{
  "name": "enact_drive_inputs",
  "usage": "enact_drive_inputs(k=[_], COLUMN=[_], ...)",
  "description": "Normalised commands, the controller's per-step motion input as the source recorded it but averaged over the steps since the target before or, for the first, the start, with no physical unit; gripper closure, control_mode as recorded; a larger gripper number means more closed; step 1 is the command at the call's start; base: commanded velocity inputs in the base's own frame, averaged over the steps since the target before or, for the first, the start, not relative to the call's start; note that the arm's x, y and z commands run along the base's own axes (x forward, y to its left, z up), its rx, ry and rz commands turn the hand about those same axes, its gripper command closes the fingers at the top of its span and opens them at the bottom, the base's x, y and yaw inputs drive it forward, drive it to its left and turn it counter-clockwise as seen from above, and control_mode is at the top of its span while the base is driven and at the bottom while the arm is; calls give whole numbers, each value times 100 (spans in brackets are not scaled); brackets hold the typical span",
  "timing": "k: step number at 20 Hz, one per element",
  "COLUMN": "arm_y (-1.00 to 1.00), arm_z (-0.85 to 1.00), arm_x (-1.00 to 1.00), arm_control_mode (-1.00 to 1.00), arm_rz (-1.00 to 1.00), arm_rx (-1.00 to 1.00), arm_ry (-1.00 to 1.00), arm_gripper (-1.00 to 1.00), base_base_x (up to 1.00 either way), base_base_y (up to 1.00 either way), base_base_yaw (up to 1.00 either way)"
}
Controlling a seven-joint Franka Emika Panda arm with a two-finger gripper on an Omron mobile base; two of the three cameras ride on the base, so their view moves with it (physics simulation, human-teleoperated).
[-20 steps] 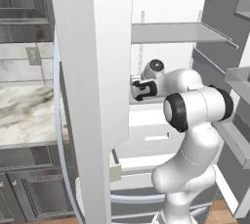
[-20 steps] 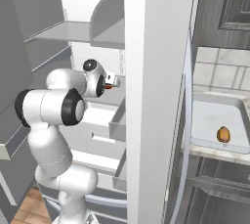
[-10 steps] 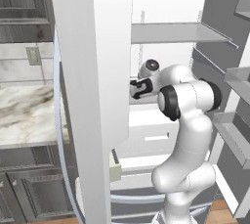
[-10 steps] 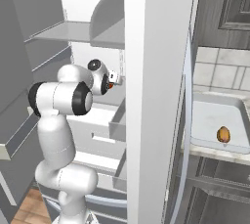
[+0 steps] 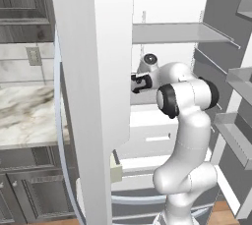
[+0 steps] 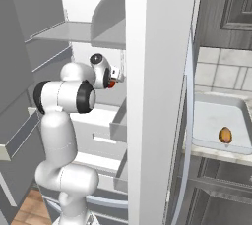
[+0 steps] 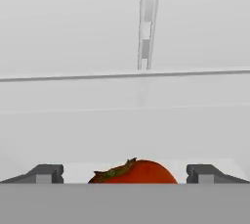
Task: Place one tomato and one chicken drumstick in each tupperware on the nearby counter, to pack two identical lunches.
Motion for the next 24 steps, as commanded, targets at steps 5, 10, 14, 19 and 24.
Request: enact_drive_inputs(k=[5, 10, 14, 19, 24], arm_y=[0, 0, 0, 0, 0], arm_z=[-56, -53, -55, -57, -62], arm_x=[-31, -35, -9, 0, -11], arm_control_mode=[-100, -100, -100, -100, -100], arm_rz=[-11, -11, -9, -7, -8], arm_rx=[0, 0, 0, 0, 0], arm_ry=[8, 6, 4, 5, 8], arm_gripper=[-100, -100, -100, 100, 100], base_base_x=[0, 0, 0, 0, 0], base_base_y=[0, 0, 0, 0, 0], base_base_yaw=[0, 0, 0, 0, 0])
